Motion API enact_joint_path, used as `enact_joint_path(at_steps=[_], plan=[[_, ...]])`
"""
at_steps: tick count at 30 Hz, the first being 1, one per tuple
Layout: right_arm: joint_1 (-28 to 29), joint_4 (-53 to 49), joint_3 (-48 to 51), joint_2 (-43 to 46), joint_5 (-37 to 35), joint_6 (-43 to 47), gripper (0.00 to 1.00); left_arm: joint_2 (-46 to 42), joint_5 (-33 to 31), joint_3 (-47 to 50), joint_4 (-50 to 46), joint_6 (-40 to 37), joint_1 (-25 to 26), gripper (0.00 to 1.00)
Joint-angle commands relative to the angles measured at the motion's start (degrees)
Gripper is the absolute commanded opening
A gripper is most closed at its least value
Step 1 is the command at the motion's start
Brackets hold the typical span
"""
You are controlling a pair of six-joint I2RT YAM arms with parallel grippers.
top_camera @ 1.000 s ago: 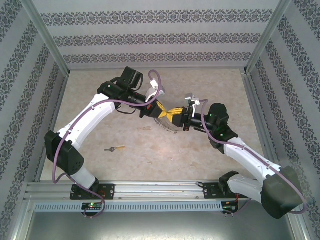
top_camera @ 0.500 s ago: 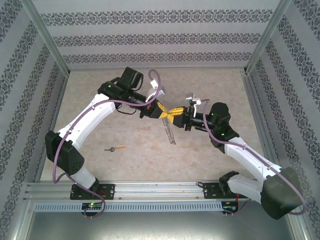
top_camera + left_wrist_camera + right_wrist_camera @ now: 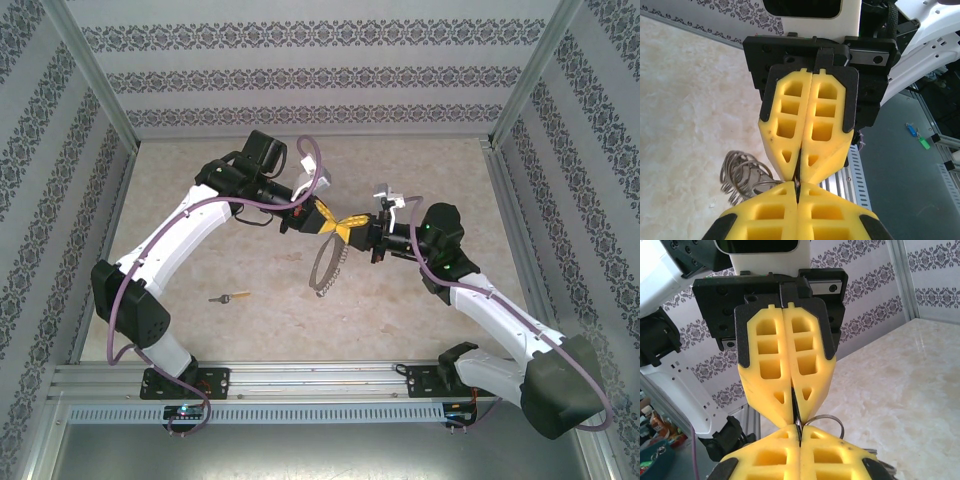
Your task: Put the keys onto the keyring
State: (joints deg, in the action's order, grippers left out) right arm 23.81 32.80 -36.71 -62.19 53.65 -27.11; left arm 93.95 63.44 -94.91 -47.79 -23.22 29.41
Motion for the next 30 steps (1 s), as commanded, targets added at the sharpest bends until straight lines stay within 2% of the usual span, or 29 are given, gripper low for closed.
enact_joint_path(at_steps=[1,3,5,8,10,12,16,19,21,24,30], plan=[[0.2,2.7,-1.8,-0.3,0.7,0.0,0.0,0.6,3.6,-1.8,-0.4,-1.4,0.9,0.0],[-0.1,3.5,-1.1,0.0,-1.0,0.0,0.0,0.2,2.9,-1.4,1.3,-0.1,0.9,0.0],[-0.5,4.5,-0.2,0.8,-2.7,-0.2,0.0,-1.8,-0.2,0.9,7.3,4.9,0.8,0.06],[-1.1,5.8,1.1,2.2,-4.7,-0.9,0.0,-8.0,-8.5,9.3,25.2,17.4,0.3,0.39],[-1.3,6.2,1.6,3.3,-6.0,-1.1,0.0,-12.2,-11.6,15.4,36.7,24.4,-0.6,0.49],[-1.6,6.8,2.3,4.6,-7.6,-1.5,0.0,-15.1,-15.6,20.1,44.7,30.1,-1.3,0.54],[-1.7,8.0,3.0,6.3,-10.0,-2.2,0.0,-17.4,-19.6,24.5,50.9,35.9,-1.5,0.51],[-1.7,9.4,3.3,7.2,-11.7,-3.2,0.0,-17.9,-19.9,28.3,56.3,40.0,-1.4,0.44],[-1.6,9.7,3.4,7.4,-12.5,-3.9,0.0,-17.5,-18.8,29.5,58.0,41.3,-1.5,0.36],[-1.2,12.1,3.6,7.4,-14.2,-4.8,0.0,-16.1,-14.1,30.8,62.9,45.2,-1.4,0.29],[0.0,13.9,3.5,6.7,-16.3,-5.7,0.0,-13.9,-8.4,34.3,76.9,53.5,-0.3,0.32]])
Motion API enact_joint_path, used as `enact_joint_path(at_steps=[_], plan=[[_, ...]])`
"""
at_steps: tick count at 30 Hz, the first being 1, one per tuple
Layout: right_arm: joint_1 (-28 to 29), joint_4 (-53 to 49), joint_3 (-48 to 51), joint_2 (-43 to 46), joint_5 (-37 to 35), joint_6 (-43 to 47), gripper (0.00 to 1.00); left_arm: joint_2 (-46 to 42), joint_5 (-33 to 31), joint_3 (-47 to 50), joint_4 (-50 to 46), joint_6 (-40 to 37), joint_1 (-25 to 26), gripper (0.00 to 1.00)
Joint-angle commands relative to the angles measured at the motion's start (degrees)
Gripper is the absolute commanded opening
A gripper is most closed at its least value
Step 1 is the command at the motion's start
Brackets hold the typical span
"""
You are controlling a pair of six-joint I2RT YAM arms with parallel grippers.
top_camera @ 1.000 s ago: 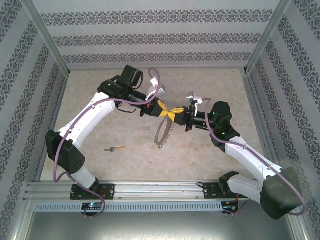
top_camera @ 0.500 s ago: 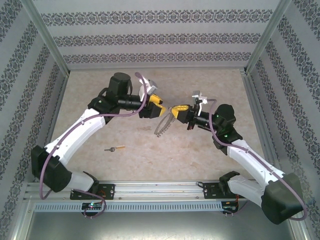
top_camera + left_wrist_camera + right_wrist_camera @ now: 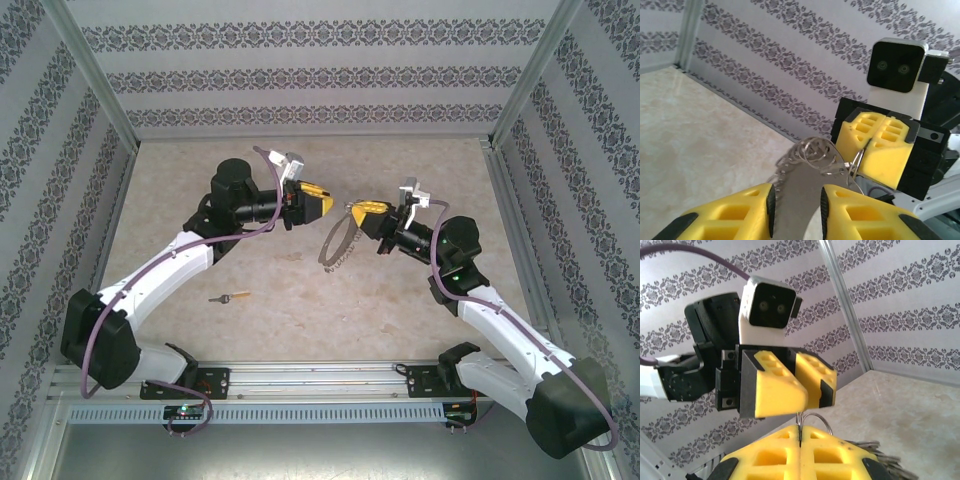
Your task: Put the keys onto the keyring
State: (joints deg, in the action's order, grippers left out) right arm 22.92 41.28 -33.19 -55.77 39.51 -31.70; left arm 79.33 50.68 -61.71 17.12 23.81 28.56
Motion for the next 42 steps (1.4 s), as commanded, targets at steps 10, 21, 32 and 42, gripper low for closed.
enact_joint_path(at_steps=[10,21,32,42], plan=[[2.4,7.3,-0.4,-2.0,-3.7,-1.6,0.0,3.0,6.5,4.0,25.1,13.5,2.2,0.32],[2.5,7.6,-0.5,-2.4,-4.0,-1.7,0.0,4.5,7.1,4.3,28.1,15.3,3.1,0.31],[2.2,7.5,0.0,-1.9,-4.0,-1.6,0.0,5.6,6.9,4.8,29.6,15.8,3.5,0.2],[2.1,7.2,0.0,-2.2,-3.8,-1.9,0.0,6.4,7.0,4.4,31.4,16.2,4.1,0.0]])
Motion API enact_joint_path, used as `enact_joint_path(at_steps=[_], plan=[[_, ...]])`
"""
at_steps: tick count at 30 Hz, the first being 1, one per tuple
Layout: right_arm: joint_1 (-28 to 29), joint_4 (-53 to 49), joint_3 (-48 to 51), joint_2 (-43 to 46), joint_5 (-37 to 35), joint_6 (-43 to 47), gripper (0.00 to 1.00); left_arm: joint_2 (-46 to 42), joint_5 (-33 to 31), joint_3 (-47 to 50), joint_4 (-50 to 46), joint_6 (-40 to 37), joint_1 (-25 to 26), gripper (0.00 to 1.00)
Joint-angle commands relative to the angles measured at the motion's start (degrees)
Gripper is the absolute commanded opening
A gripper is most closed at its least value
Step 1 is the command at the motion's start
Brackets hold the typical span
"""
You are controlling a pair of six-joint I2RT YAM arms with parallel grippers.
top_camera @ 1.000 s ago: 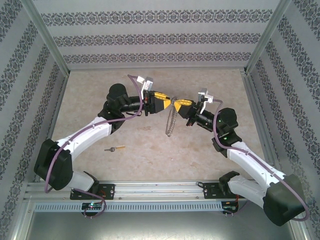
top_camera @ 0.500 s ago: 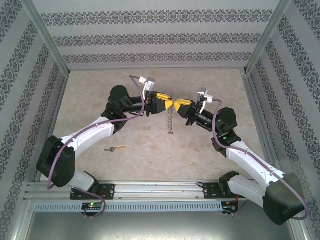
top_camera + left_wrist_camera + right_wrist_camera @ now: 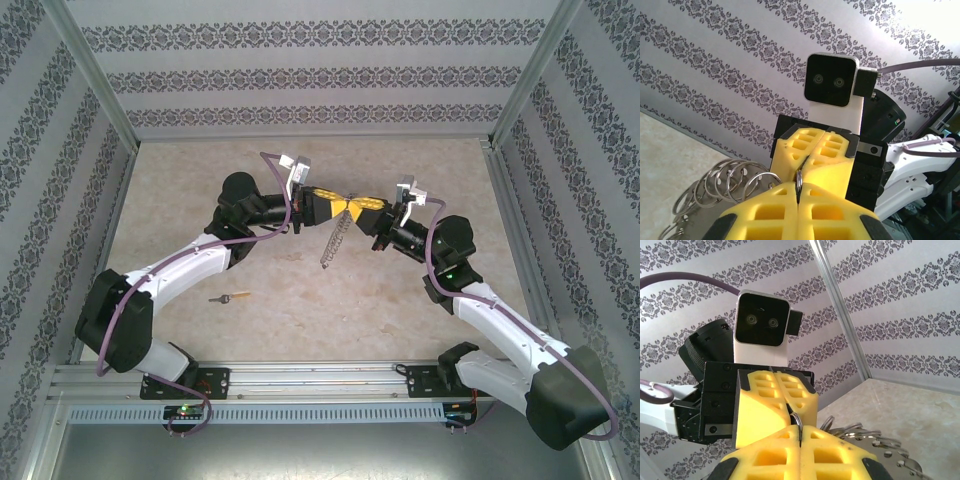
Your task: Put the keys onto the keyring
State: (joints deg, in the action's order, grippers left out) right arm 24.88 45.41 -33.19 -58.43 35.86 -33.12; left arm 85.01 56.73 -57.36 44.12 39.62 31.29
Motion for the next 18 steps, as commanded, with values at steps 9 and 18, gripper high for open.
enact_joint_path(at_steps=[9,18], plan=[[-7.8,-3.6,4.3,9.9,-7.8,-5.7,0.57,-2.0,-1.1,0.5,-2.0,-6.3,1.5,0.0],[-9.9,-8.3,8.9,13.9,-6.4,-8.3,0.6,-6.5,-5.1,1.3,-11.8,-20.2,1.4,0.0]])
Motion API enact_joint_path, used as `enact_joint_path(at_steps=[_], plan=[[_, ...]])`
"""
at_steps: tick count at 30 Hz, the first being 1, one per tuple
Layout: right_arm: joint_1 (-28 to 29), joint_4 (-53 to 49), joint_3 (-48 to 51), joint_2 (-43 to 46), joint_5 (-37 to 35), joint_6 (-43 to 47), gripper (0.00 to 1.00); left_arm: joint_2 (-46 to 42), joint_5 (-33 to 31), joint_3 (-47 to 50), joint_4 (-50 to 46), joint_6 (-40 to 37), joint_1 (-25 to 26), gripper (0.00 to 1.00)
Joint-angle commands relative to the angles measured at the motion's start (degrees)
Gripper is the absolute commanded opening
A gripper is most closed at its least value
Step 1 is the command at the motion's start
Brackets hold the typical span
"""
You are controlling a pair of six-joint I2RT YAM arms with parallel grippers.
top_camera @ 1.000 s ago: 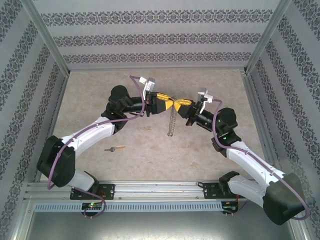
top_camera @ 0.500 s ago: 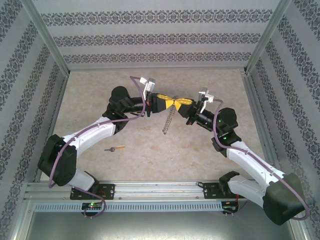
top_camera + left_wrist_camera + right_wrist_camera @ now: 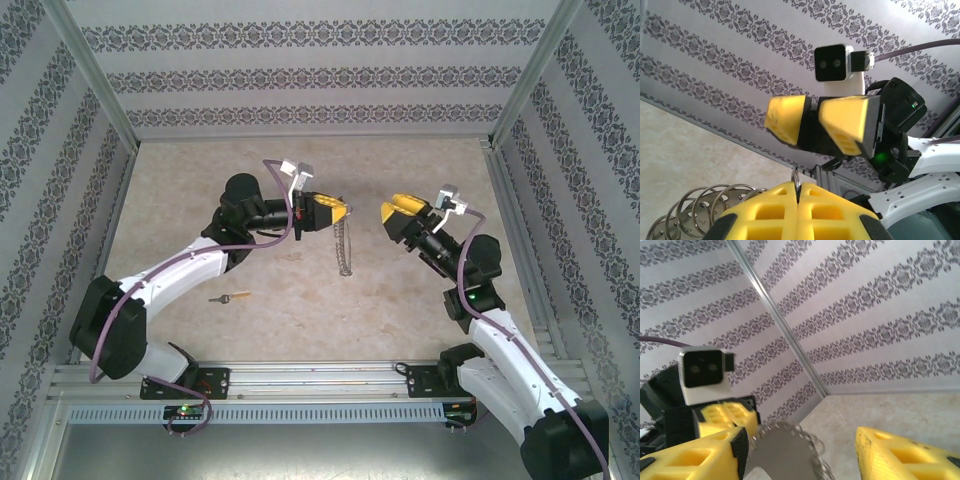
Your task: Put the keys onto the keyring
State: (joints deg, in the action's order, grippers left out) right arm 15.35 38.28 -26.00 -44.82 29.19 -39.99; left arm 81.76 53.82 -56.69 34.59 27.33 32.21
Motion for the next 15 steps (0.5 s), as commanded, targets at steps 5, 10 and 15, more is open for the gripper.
enact_joint_path(at_steps=[5,10,15], plan=[[0.0,0.1,4.3,-1.2,0.3,-2.1,0.6,-5.4,-5.9,2.9,-2.2,-15.3,0.6,0.0],[1.5,0.8,5.2,-2.5,-0.3,-1.9,0.6,-6.2,-8.8,7.8,7.5,-17.5,0.6,0.0],[3.2,0.6,4.6,-3.2,0.4,-0.7,0.6,-5.9,-9.1,9.7,11.7,-18.9,0.6,0.0]])
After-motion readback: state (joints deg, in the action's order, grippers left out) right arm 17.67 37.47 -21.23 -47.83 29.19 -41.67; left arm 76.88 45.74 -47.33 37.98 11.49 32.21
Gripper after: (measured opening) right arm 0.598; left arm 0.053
